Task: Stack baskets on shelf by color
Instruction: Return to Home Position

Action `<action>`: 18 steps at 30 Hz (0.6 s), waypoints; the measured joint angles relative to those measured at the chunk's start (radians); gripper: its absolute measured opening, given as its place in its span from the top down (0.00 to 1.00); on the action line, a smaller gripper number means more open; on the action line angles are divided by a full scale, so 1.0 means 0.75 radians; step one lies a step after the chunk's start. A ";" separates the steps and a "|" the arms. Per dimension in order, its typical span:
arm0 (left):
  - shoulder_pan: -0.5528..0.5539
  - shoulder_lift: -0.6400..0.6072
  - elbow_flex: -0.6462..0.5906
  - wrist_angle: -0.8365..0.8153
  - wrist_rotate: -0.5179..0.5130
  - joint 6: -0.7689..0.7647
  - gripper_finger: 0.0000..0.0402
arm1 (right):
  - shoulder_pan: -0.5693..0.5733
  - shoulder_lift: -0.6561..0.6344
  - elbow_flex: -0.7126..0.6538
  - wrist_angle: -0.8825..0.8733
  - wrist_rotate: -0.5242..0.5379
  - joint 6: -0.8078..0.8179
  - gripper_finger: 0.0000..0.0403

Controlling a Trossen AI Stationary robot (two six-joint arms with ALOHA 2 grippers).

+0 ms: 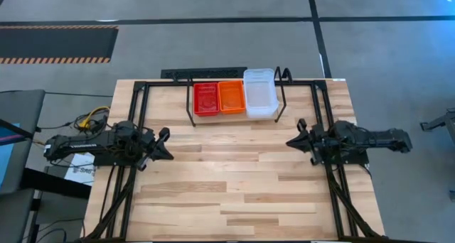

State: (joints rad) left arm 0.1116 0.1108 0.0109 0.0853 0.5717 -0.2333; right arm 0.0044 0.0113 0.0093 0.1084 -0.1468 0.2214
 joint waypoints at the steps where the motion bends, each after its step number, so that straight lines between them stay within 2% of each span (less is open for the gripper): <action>1: 0.000 0.000 0.000 0.000 -0.012 0.009 1.00 | -0.011 -0.001 -0.001 -0.007 0.001 -0.025 0.90; 8: 0.000 0.000 -0.001 0.000 -0.105 0.021 1.00 | -0.085 0.003 -0.001 -0.076 0.030 -0.179 0.90; 18: 0.000 0.000 -0.001 0.000 -0.116 0.014 1.00 | -0.124 0.002 -0.002 -0.087 0.029 -0.192 0.90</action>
State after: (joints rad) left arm 0.1116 0.1108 0.0101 0.0853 0.4850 -0.2228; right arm -0.0883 0.0128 0.0078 0.0431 -0.1249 0.0776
